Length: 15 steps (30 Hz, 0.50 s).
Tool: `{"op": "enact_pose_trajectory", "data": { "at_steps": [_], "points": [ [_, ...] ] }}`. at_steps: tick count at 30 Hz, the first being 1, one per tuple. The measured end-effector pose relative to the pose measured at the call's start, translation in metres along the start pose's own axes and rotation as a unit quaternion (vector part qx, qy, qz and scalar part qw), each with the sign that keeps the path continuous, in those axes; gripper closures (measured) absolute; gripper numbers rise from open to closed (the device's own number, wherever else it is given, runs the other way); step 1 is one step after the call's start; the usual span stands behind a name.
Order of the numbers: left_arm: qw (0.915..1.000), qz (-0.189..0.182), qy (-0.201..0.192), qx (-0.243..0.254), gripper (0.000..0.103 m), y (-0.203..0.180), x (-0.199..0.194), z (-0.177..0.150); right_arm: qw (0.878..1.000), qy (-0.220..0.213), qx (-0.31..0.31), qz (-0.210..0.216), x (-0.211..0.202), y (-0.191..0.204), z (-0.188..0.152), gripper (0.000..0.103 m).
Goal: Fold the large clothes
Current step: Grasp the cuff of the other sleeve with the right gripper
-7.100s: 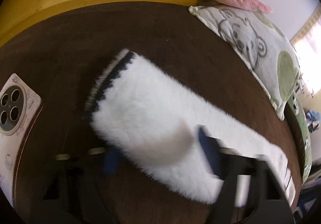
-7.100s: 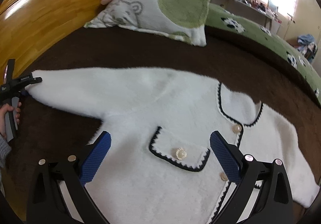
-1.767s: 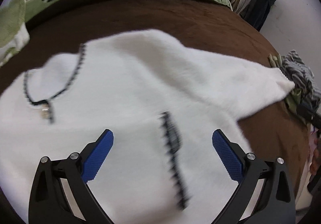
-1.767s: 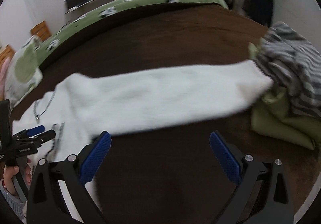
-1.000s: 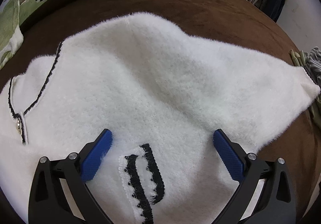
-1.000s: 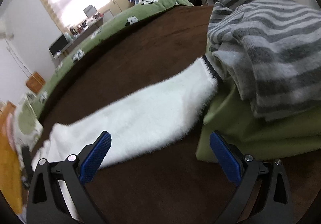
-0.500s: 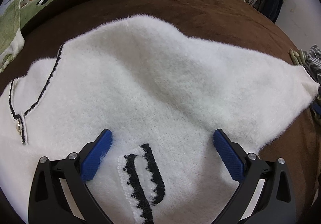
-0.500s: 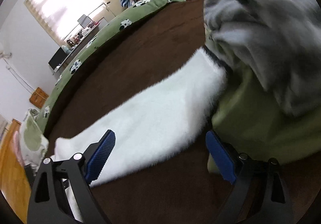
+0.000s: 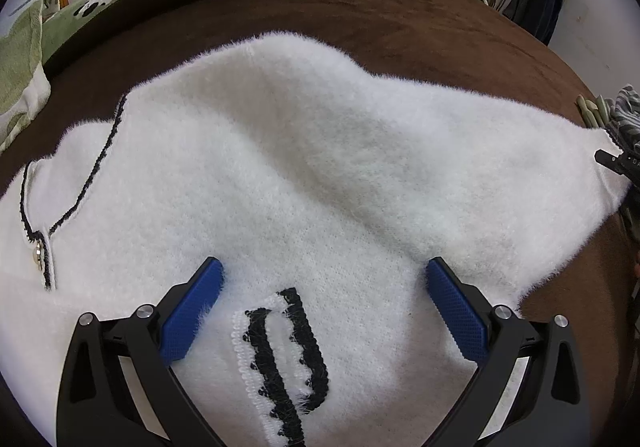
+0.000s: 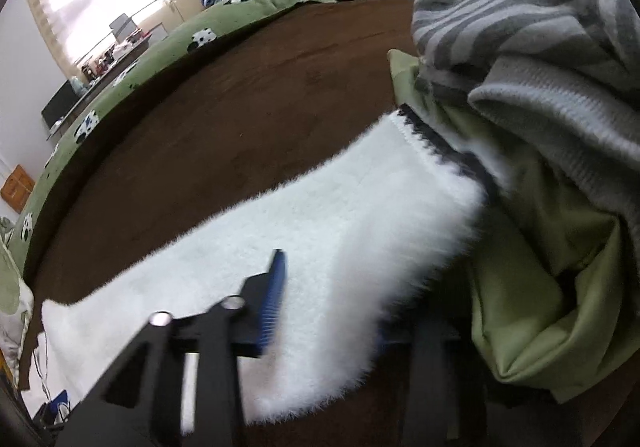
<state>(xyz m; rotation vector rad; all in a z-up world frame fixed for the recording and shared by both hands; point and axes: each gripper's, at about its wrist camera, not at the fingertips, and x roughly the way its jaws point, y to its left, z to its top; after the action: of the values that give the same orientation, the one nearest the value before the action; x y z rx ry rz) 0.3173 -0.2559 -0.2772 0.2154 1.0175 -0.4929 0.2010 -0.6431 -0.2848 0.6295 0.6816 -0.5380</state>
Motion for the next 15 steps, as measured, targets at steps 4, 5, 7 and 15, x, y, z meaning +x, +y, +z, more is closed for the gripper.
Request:
{"op": "enact_pose_trajectory", "data": {
  "at_steps": [4, 5, 7, 15],
  "points": [
    [1.0, 0.0, -0.002, 0.0, 0.005, 0.001, 0.0, 0.0, 1.0, -0.007, 0.005, 0.028, -0.009, -0.006, 0.001, 0.092],
    [1.0, 0.0, -0.004, 0.0, 0.005, 0.0, 0.0, 0.0, 0.999, -0.007, -0.003, 0.032, -0.011, -0.003, 0.001, 0.092],
    [1.0, 0.001, -0.006, 0.0, 0.005, 0.0, 0.0, -0.001, 0.999, -0.006, -0.01, 0.035, -0.011, -0.001, 0.0, 0.093],
    [1.0, 0.002, -0.007, 0.0, 0.005, -0.001, 0.0, -0.001, 0.999, -0.016, -0.037, 0.036, -0.02, 0.017, 0.006, 0.093]
  ]
}}
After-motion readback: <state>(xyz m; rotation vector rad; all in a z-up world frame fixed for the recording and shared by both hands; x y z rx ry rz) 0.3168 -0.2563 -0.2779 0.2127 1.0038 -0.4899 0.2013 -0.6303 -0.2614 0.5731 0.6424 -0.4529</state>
